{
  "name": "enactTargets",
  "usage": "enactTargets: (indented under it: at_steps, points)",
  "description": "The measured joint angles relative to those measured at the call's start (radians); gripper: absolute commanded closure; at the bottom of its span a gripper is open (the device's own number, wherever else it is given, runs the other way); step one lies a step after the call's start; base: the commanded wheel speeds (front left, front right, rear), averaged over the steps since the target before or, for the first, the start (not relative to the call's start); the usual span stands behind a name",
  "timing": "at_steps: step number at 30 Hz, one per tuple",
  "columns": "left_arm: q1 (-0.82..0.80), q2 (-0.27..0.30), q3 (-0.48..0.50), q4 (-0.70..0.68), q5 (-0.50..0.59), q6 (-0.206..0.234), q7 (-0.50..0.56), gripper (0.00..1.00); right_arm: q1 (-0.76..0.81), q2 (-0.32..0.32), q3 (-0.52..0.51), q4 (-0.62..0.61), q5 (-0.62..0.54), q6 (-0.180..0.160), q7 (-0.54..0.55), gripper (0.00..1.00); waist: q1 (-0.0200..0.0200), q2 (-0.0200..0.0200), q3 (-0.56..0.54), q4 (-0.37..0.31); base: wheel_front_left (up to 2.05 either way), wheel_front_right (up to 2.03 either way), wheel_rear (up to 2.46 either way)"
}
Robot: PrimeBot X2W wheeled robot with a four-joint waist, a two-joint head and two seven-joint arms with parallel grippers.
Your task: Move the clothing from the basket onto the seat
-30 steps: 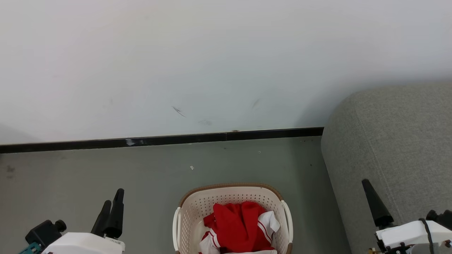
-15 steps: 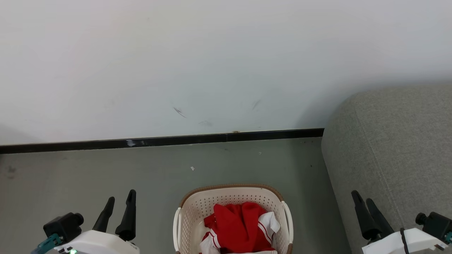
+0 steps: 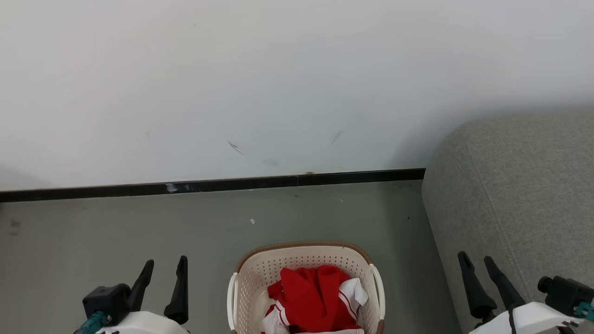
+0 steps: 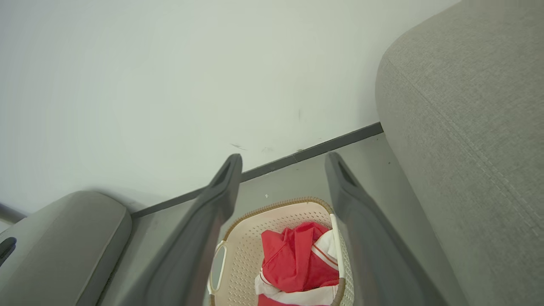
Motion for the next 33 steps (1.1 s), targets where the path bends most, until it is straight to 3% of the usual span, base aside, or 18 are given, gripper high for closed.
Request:
enactTargets:
  at_steps: [33]
  points:
    - [0.012,0.009,-0.087,-0.014,0.417,0.111,-0.118,0.00,0.042,0.030,-0.008,-0.074,-0.499,0.000,-0.080,0.00,-0.0006,0.0000,0.000,-0.002,0.00,0.00,0.00]
